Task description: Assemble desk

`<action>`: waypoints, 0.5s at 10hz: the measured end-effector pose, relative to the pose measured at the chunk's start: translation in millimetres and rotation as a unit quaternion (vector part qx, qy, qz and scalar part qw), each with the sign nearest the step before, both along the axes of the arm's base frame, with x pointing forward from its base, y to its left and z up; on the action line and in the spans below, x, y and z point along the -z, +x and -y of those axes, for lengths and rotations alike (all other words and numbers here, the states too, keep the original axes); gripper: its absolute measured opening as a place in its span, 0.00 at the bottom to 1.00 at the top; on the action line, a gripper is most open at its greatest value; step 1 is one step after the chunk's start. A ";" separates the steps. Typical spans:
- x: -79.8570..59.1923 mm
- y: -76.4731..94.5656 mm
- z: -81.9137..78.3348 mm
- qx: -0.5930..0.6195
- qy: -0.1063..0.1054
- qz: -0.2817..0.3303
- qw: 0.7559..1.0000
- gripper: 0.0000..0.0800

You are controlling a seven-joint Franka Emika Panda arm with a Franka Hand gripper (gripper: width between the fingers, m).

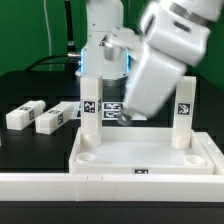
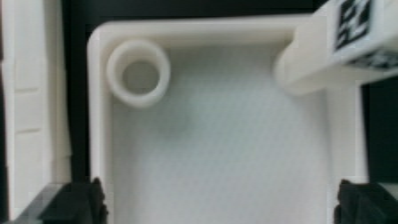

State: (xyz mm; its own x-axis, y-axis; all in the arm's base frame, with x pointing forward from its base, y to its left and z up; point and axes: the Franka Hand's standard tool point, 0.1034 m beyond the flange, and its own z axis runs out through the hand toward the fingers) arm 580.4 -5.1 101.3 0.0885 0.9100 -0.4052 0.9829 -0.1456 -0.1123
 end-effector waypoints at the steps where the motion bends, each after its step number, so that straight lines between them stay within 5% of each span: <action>1: -6.6 -12.2 14.7 0.006 0.003 -0.002 1.000 0.81; 5: -50.1 -55.0 70.3 0.044 0.020 0.006 0.999 0.81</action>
Offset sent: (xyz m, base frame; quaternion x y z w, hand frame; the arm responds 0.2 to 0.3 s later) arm -0.0717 -0.0653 0.0558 -0.0096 0.0090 0.0272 0.9995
